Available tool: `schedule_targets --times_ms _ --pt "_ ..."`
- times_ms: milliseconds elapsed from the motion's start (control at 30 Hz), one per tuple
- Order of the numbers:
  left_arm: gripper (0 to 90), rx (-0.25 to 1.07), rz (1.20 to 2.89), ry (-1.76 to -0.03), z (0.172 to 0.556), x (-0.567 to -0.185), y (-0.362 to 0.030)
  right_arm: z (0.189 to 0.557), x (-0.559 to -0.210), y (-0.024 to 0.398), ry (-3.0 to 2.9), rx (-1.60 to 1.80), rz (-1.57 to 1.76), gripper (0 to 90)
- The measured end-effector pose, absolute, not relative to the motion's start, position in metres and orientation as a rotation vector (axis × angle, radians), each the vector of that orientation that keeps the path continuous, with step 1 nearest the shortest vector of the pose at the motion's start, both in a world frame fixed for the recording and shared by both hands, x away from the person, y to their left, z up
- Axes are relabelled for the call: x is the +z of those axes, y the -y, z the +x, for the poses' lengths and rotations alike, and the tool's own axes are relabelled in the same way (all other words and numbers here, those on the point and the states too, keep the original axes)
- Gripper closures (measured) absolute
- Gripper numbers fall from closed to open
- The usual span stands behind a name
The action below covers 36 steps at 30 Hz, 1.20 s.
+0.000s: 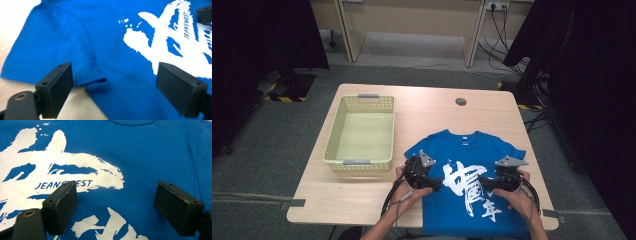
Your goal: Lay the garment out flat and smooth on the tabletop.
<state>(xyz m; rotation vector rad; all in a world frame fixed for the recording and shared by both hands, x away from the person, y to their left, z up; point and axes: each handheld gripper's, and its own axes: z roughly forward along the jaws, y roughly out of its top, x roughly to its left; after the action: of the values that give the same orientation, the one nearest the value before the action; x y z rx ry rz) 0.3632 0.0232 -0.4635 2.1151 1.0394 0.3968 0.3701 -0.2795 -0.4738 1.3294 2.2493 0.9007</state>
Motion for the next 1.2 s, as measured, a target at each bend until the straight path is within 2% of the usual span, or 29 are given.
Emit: schedule_targets --times_ms 667,900,1200 --pt "12.2 0.41 2.143 -1.026 0.33 -0.478 -0.056 0.37 -0.472 0.278 -2.264 0.887 1.343 16.7" --pt "12.1 0.436 2.128 -1.055 0.324 -0.478 -0.073 0.362 -0.461 0.268 -2.284 0.888 1.315 15.7" --pt "11.1 0.447 2.109 -1.081 0.317 -0.482 -0.091 0.345 -0.465 0.25 -2.373 0.838 1.255 15.4"
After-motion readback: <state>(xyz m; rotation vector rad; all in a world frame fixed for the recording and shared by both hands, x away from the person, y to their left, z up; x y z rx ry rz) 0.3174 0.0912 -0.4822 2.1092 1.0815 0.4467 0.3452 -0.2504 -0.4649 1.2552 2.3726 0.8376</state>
